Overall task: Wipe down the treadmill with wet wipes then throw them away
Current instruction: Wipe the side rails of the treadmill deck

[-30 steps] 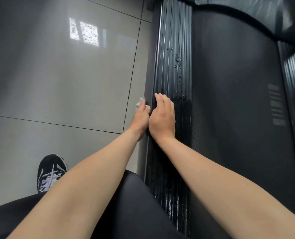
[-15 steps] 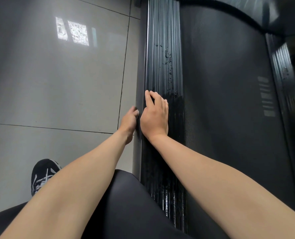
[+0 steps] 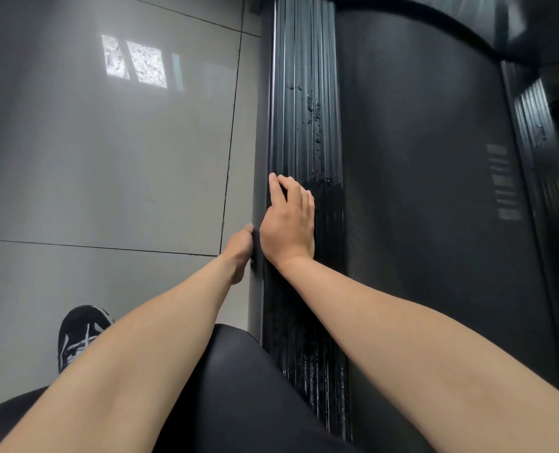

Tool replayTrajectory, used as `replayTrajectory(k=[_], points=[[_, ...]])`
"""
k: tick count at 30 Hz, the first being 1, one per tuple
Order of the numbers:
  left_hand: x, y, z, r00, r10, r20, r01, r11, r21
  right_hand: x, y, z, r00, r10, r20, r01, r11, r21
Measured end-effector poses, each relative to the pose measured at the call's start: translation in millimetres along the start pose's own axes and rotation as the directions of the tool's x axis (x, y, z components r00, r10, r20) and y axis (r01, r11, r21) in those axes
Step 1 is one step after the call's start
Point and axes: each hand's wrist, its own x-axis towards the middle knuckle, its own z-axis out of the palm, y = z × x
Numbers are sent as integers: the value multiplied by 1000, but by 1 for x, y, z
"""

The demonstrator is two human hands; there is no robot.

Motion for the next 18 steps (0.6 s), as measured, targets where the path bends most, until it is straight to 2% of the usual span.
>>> replayTrajectory(k=[2,5,8,10,14,16,18], points=[[-9,16,6,991,132,-17,-133,989,-59,1,-1,-3,999,4,34,-4,1000,13],[-28,39,13,950,312,-21,-313,946,-82,1,1,-1,999,34,4,-34,998,53],[-40,51,18,909,418,-6,-417,906,-76,3,4,4,996,93,-10,-91,991,101],[-45,50,17,900,436,10,-436,900,-22,3,4,4,993,117,-10,-115,986,119],[-52,35,8,934,353,51,-356,932,72,3,6,3,994,107,6,-106,987,116],[-52,33,7,943,329,40,-330,943,30,2,7,2,995,104,9,-104,987,124],[-51,41,12,930,367,36,-364,929,-68,4,8,1,994,113,5,-113,984,136]])
